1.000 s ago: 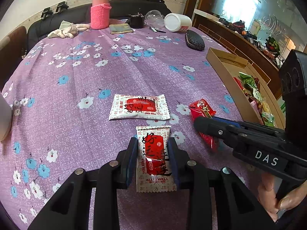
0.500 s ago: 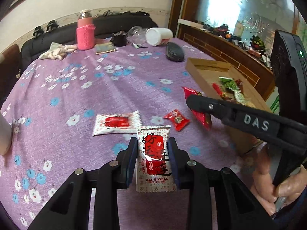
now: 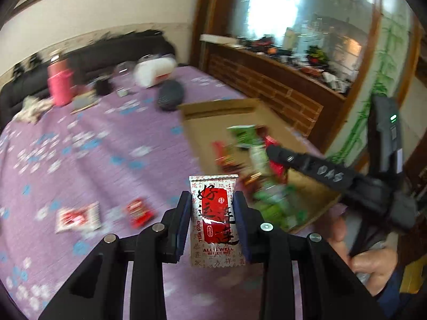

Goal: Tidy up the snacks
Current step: 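Carry the packet and red candy over the cardboard tray, then lower both snacks into the tray and open both tools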

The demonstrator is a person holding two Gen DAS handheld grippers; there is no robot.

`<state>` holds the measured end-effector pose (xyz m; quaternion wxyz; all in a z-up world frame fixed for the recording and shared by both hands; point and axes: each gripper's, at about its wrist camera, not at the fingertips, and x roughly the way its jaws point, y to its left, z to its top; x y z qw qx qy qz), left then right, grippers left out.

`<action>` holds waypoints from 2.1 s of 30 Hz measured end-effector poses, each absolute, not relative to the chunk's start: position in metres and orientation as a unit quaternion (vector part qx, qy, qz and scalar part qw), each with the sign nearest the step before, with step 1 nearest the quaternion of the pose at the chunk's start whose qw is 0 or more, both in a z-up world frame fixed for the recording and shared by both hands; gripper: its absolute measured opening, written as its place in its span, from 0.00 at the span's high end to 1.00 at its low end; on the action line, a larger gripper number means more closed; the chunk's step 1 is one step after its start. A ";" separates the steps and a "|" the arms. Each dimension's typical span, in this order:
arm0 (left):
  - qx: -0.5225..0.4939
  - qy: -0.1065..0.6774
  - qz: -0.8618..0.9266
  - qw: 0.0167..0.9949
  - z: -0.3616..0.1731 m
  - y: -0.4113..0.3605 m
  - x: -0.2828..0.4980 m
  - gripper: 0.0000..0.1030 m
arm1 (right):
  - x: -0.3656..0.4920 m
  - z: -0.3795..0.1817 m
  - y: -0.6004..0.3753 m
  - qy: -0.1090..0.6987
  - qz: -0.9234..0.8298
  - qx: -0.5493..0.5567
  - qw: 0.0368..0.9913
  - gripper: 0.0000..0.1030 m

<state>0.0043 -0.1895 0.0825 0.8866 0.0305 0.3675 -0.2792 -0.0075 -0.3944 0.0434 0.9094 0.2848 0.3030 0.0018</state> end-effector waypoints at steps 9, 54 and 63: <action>0.087 0.378 -0.295 0.873 0.038 -0.268 0.008 0.70 | -0.003 0.018 -0.426 0.340 -0.042 0.313 0.886 0.82; 0.129 0.324 -0.281 0.894 0.031 -0.269 -0.004 0.69 | 0.000 0.012 -0.419 0.360 -0.076 0.275 0.888 0.80; 0.128 0.327 -0.278 0.894 0.029 -0.269 -0.001 0.69 | 0.000 0.013 -0.421 0.358 -0.084 0.275 0.888 0.80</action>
